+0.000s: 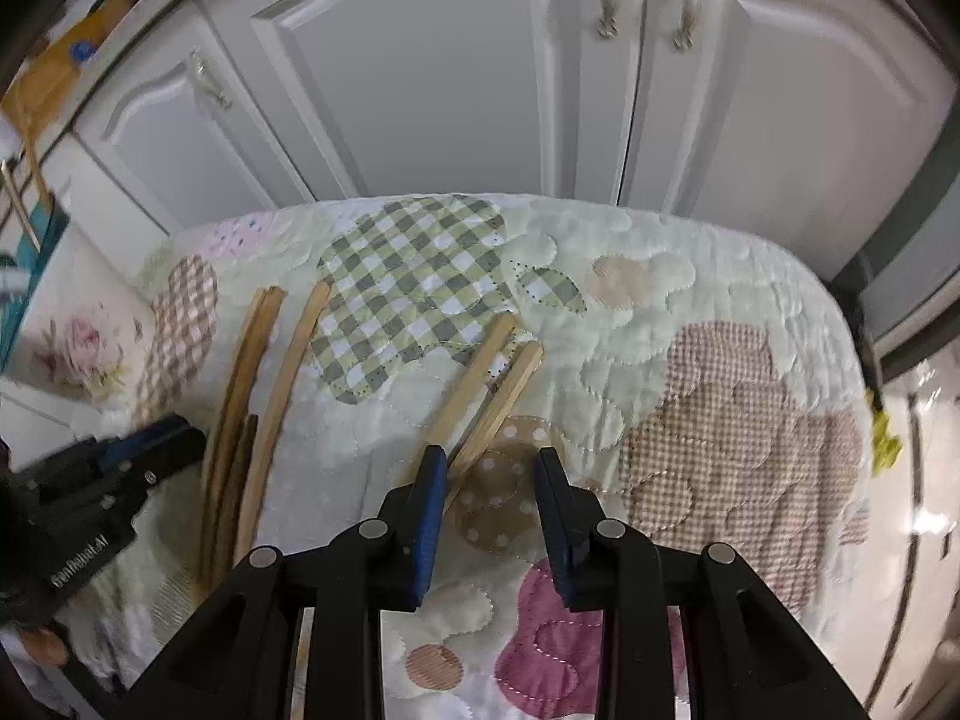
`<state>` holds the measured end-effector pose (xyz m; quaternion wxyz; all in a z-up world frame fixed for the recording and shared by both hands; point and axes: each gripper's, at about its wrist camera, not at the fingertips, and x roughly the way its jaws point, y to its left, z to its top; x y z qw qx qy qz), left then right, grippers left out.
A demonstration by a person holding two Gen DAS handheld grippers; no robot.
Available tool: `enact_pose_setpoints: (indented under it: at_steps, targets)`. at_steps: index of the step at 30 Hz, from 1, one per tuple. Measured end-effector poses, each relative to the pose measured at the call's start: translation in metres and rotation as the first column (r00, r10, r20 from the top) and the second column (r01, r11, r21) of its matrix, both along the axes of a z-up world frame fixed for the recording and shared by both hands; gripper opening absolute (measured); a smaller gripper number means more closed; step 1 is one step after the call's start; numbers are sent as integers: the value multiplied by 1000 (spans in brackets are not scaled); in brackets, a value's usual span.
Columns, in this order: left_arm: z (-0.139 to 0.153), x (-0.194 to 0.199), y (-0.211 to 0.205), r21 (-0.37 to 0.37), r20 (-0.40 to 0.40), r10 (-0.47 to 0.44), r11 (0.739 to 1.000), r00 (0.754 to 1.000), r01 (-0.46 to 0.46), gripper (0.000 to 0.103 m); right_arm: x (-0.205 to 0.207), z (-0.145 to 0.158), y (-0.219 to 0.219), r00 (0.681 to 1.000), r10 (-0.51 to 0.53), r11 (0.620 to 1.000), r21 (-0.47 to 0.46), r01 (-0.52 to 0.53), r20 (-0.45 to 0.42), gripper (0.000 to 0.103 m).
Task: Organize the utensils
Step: 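Grasp a pair of chopsticks with the left tool while the right tool grasps one chopstick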
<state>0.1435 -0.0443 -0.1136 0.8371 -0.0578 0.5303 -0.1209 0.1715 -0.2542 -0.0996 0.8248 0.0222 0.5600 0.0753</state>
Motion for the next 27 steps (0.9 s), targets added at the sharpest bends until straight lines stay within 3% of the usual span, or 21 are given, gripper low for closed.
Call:
enact_pose_setpoints:
  at_steps: [3,5,10,15,23,27]
  targets:
    - [1,3,-4,-12,0,5,1000,1000,-5,18,5,-2,12,999,33,999,-32,-33,-7,27]
    - [2,4,-6,-21,0,10,1000,1000,-10,18,7,-2,15,999,34,998,-51,-33,3,16]
    - [2,11,-9,-42,-2,19,999,1000,-19,18,-1,-2,-2,999,48,998,-43,-48,-5,7]
    - [6,11,-12,-49,4,1,999,1000,-1,18,-10,-1,-17,998,58,998,-36,-59,-18,6]
    - [5,16,-21,63,15,-18,998,1000,17,18,-10,-1,-20,998,52,999,10,-52,-26,6]
    - [2,19,-10,-5,-16,6,1000,1000,-6,18,-10,-1,-23,999,43,999,33,-42,-31,6]
